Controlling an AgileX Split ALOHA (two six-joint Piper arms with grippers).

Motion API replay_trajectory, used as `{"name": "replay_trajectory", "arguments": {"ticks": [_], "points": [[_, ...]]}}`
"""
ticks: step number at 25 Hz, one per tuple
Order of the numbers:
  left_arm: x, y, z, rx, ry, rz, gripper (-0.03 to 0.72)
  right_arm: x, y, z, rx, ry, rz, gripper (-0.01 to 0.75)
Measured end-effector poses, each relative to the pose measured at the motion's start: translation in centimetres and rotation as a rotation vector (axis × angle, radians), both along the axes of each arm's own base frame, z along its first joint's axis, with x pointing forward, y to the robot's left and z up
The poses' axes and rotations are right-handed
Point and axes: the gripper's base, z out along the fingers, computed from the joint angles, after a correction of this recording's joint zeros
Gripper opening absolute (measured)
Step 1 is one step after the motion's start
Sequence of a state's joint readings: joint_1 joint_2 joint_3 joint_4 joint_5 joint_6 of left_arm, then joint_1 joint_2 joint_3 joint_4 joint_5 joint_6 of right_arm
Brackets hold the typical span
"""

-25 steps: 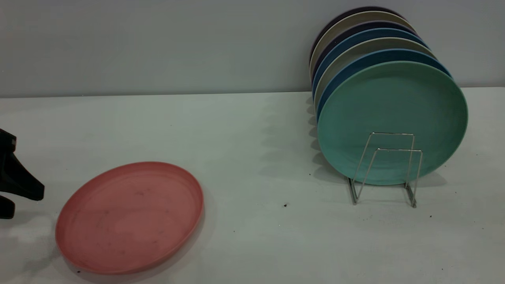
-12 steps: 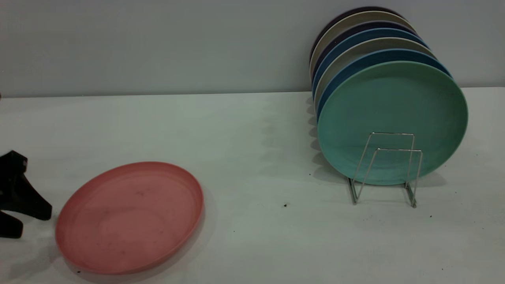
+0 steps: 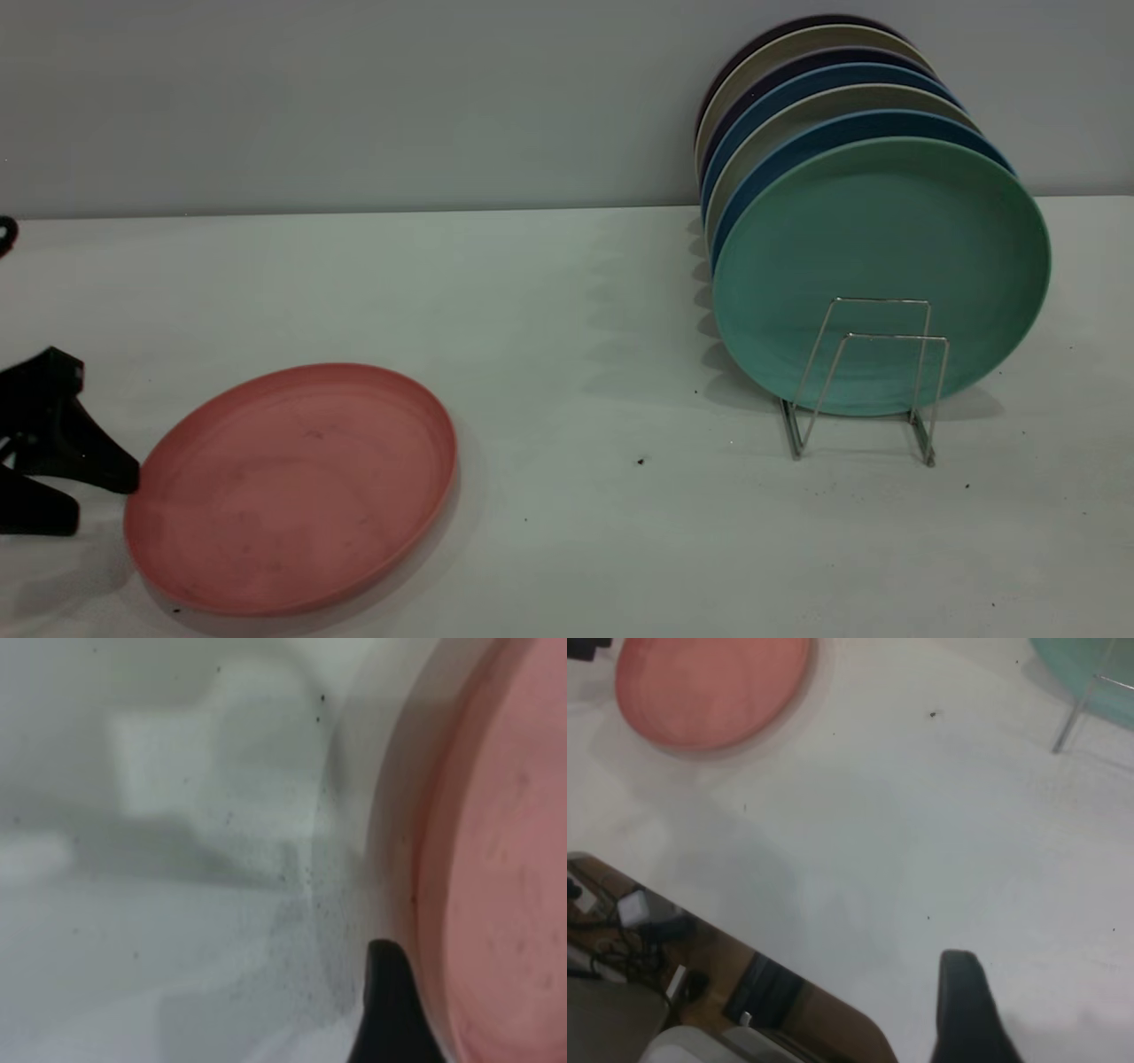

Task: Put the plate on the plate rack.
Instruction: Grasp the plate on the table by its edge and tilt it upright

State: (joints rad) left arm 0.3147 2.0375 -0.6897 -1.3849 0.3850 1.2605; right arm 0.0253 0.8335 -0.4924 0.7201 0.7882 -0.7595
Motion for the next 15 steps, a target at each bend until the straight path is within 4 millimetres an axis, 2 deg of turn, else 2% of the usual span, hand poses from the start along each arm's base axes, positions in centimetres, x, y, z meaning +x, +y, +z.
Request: {"name": "replay_trajectory", "arguments": {"ticks": [12, 15], "points": [[0.1, -0.5, -2.8, -0.075, -0.007, 0.015, 0.515, 0.1, 0.0, 0.0, -0.001, -0.009, -0.009, 0.475], [0.1, -0.8, -3.1, -0.109, -0.024, 0.014, 0.484, 0.1, -0.1, 0.0, -0.002, -0.011, -0.011, 0.475]]}}
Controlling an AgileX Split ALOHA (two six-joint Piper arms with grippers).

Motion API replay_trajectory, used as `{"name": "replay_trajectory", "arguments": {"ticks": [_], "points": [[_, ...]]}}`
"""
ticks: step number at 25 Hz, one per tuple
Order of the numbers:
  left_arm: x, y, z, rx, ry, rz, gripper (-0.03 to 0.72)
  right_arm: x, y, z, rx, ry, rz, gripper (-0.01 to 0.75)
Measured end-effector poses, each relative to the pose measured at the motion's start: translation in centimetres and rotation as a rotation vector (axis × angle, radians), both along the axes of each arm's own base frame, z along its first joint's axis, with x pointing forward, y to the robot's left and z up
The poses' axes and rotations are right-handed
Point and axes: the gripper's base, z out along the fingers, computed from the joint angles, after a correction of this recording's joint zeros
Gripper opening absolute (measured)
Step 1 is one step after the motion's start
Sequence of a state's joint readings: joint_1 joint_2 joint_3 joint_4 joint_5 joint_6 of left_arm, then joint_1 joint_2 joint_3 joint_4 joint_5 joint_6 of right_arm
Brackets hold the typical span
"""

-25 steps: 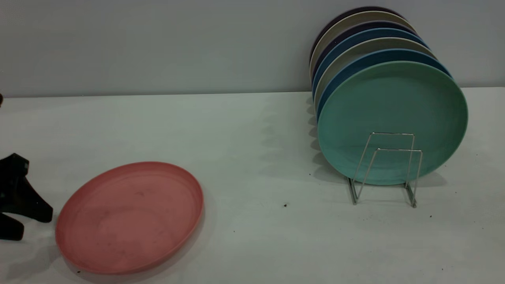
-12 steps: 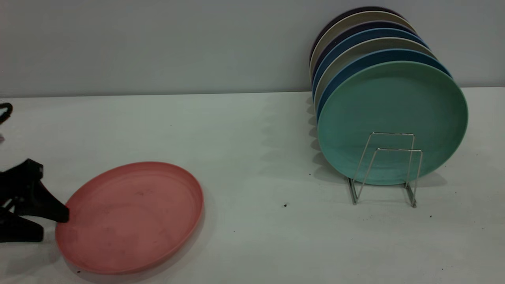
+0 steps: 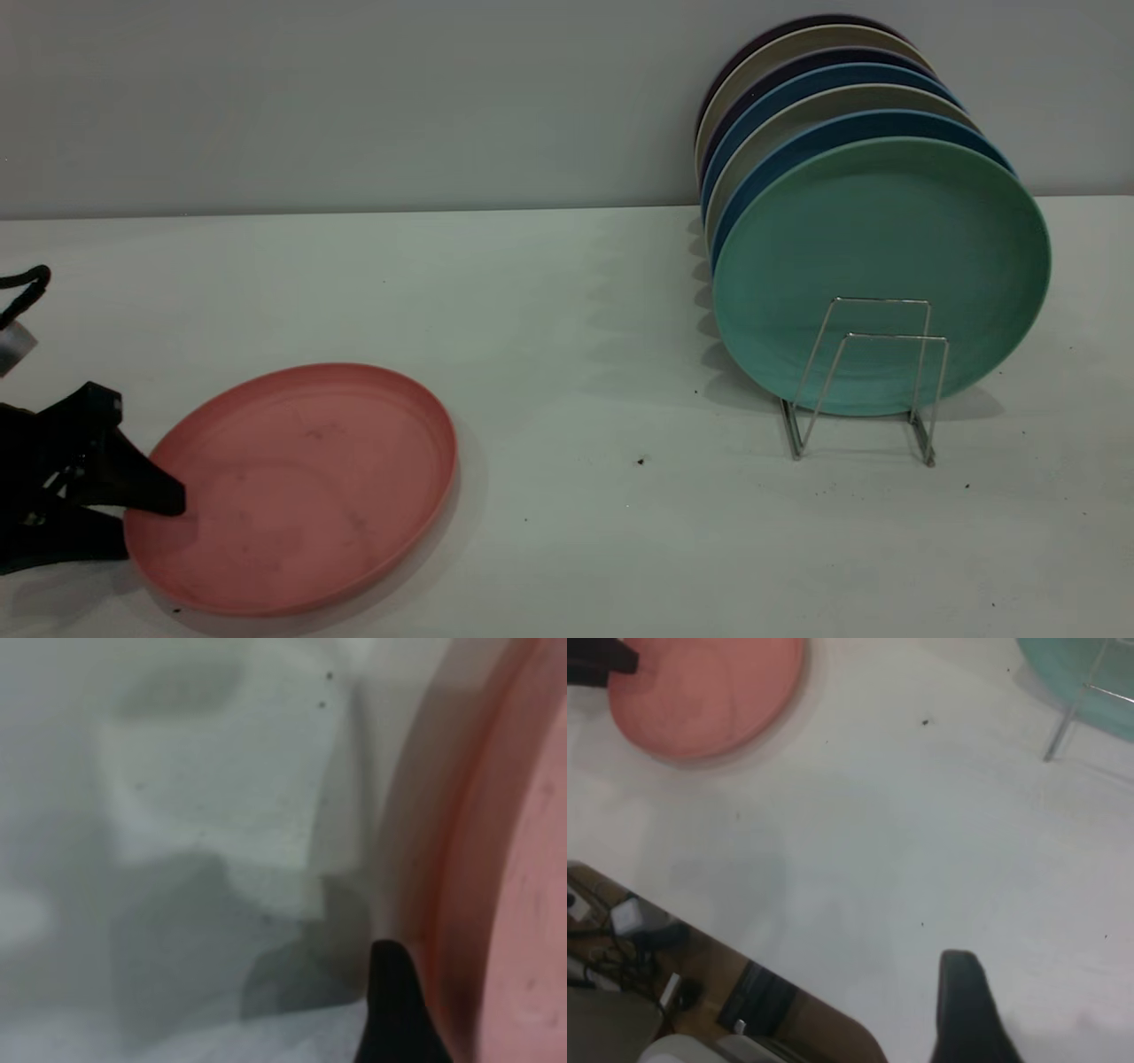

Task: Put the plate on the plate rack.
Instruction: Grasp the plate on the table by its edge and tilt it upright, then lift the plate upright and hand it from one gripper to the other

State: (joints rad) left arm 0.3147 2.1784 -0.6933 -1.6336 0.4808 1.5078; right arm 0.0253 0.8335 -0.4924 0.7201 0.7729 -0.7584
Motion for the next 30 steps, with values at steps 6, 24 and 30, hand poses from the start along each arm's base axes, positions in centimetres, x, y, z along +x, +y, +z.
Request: {"name": "replay_trajectory", "arguments": {"ticks": [6, 24, 30], "points": [[-0.1, -0.2, -0.7, -0.026, 0.001, -0.001, 0.263, 0.0, 0.0, 0.0, -0.001, -0.001, 0.0, 0.475], [1.1, -0.1, 4.0, 0.075, -0.223, -0.173, 0.014, 1.0, 1.2, -0.6, 0.144, 0.089, 0.05, 0.475], [2.0, -2.1, 5.7, 0.119, -0.346, -0.251, 0.013, 3.5, 2.0, -2.2, 0.247, 0.133, 0.099, 0.475]]}}
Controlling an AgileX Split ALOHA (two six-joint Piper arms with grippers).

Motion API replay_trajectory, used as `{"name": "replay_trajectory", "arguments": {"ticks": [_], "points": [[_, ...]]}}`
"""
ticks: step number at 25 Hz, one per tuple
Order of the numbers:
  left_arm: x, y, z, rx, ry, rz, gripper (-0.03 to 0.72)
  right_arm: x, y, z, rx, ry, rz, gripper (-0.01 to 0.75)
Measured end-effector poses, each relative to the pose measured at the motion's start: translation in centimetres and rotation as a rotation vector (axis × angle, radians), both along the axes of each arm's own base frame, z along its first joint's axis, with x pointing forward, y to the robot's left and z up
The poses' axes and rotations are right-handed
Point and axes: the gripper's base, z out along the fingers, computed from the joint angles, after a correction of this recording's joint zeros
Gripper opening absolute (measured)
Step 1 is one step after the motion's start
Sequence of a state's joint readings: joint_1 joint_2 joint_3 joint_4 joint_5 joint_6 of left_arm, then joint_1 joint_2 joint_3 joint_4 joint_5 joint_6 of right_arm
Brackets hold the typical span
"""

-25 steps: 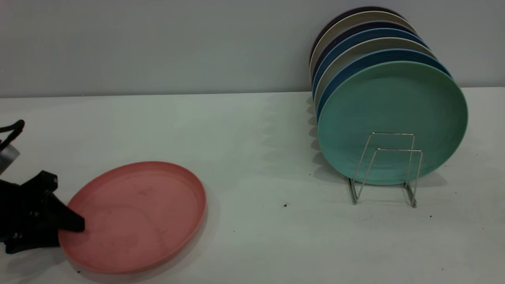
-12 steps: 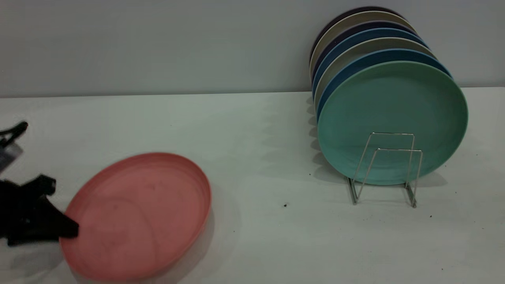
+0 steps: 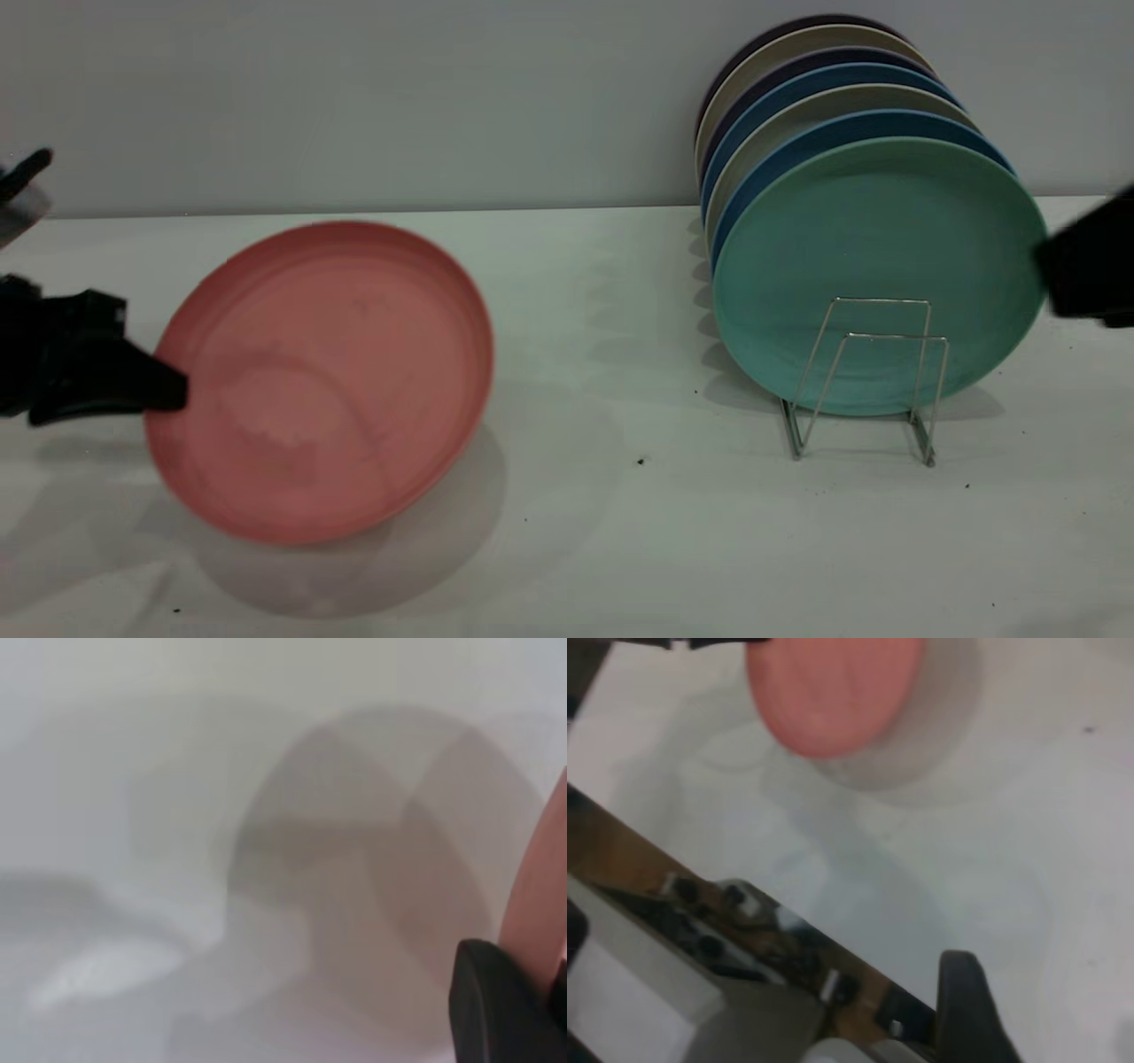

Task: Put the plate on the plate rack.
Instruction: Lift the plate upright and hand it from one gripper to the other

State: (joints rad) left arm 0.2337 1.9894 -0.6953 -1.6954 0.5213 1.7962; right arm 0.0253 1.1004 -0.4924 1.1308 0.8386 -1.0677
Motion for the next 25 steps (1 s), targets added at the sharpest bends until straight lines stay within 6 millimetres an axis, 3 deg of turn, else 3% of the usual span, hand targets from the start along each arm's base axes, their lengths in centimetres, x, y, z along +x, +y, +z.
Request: {"name": "replay_trajectory", "arguments": {"ticks": [9, 18, 25], "points": [[0.3, -3.2, 0.5, -0.003, -0.063, -0.114, 0.013, 3.6, 1.2, -3.5, 0.152, 0.035, 0.042, 0.475], [0.3, -6.1, 1.0, -0.067, -0.082, -0.207, 0.013, 6.6, 4.5, -5.9, 0.155, 0.039, 0.123, 0.475], [-0.3, -8.8, 1.0, -0.073, -0.08, -0.296, 0.013, 8.8, 4.9, -7.9, 0.143, 0.057, 0.101, 0.475]]}}
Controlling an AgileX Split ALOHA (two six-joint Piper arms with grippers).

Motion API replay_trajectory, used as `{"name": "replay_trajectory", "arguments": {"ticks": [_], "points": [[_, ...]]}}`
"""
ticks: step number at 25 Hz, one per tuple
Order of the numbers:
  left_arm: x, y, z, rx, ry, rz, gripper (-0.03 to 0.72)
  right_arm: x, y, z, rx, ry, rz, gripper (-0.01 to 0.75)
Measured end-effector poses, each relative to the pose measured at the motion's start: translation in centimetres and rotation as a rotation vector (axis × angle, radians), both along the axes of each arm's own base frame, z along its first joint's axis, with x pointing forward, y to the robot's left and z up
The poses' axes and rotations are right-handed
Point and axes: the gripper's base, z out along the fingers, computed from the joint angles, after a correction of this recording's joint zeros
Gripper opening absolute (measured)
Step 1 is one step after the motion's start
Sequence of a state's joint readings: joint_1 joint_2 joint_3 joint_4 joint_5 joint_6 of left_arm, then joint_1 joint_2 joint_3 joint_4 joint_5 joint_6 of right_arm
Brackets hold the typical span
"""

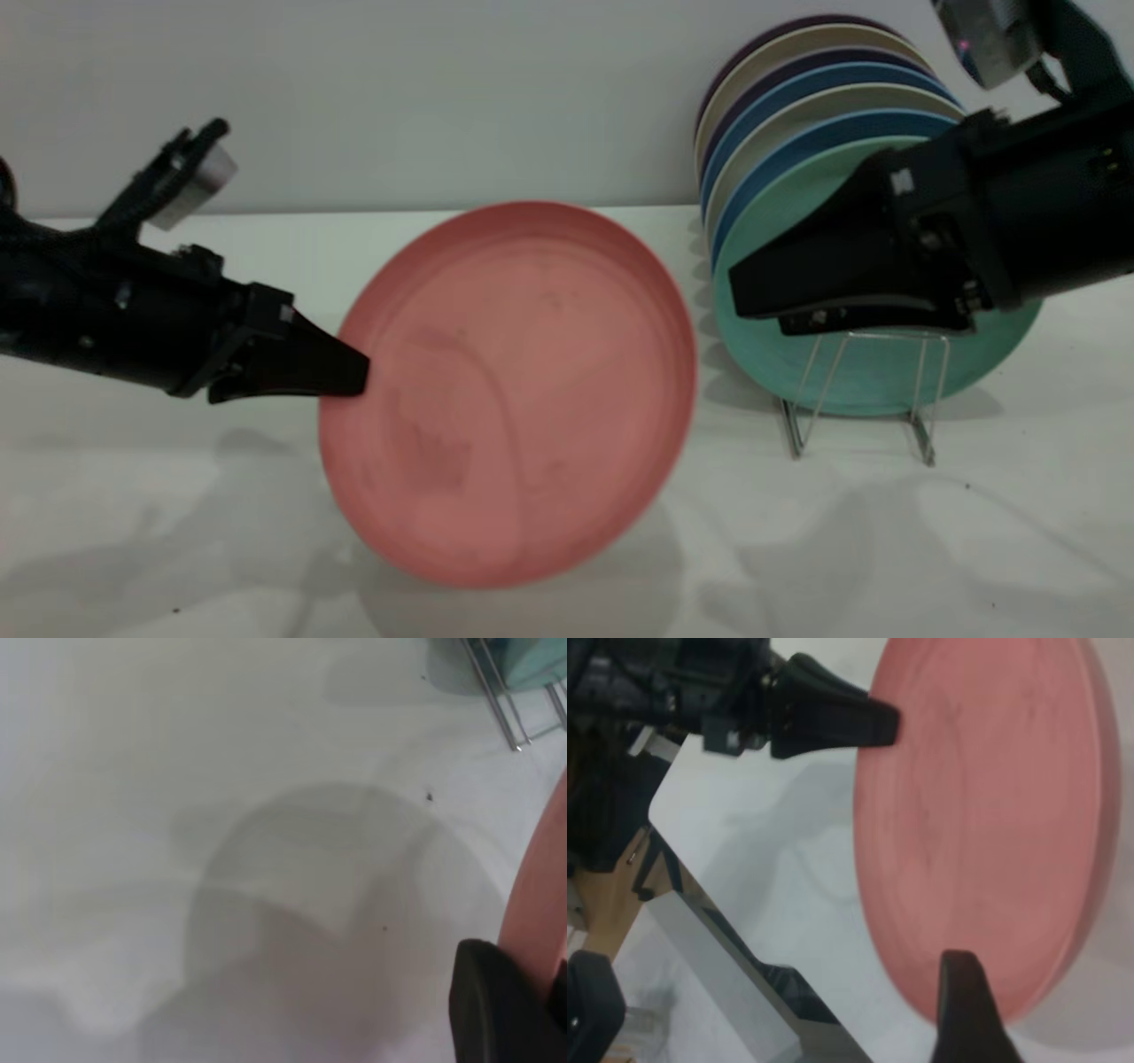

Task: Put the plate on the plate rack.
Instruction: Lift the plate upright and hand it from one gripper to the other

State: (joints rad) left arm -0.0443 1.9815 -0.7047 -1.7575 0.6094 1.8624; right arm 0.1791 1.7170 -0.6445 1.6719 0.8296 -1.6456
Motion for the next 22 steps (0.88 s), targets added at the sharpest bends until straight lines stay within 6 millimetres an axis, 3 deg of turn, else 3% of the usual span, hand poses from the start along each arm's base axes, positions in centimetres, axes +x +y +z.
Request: {"name": "replay_trajectory", "arguments": {"ticks": [13, 20, 22], "points": [[-0.3, -2.9, 0.5, -0.048, 0.005, -0.081, 0.013, 0.8, 0.0, -2.2, -0.006, 0.037, -0.037, 0.475], [0.0, -5.6, 1.6, -0.101, -0.017, -0.15, 0.013, 0.9, 0.0, -3.2, -0.006, 0.073, -0.055, 0.471], [-0.2, -6.6, 1.7, -0.103, -0.023, -0.182, 0.013, 0.9, 0.0, -3.2, -0.007, 0.074, -0.055, 0.438]]}}
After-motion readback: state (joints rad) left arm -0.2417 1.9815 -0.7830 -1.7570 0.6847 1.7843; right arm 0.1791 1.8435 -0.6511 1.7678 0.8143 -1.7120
